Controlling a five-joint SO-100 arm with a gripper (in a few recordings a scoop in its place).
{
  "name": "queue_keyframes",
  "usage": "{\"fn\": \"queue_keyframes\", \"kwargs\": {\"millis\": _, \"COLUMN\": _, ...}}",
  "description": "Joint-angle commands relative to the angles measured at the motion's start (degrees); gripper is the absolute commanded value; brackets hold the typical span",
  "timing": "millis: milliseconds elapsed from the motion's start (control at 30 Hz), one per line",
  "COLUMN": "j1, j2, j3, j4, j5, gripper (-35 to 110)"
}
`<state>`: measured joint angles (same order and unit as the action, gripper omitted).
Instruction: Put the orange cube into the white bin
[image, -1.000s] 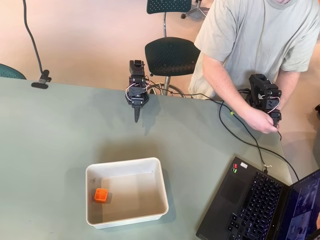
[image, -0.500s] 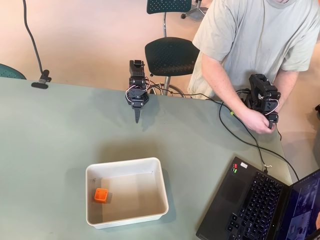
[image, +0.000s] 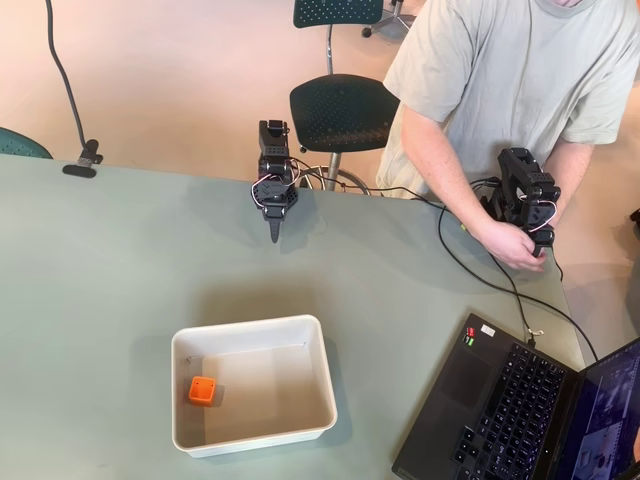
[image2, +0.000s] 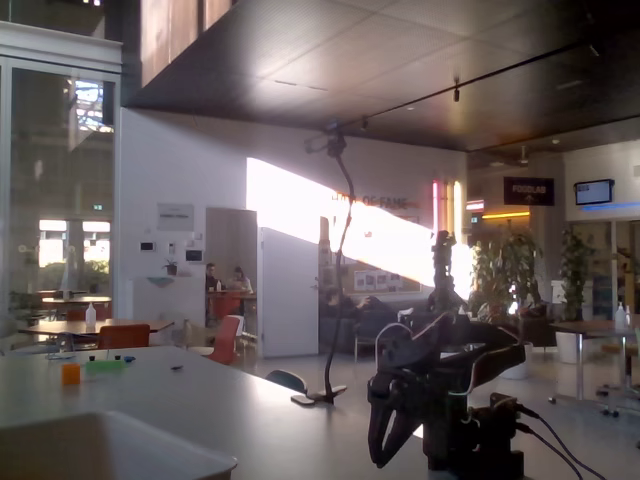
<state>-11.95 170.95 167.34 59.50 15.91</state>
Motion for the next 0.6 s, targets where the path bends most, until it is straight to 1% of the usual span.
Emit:
{"fn": "queue_keyframes", "kwargs": {"millis": 0, "j1": -0.3, "j2": -0.4, "j3": -0.1, "j4": 0.1, "j5": -0.3, "gripper": 0}}
{"fn": "queue_keyframes", "kwargs": {"millis": 567, "j1": 0.4, "j2": 0.3, "j3": 3.1, "j4": -0.7, "j5": -0.4, "gripper": 0}}
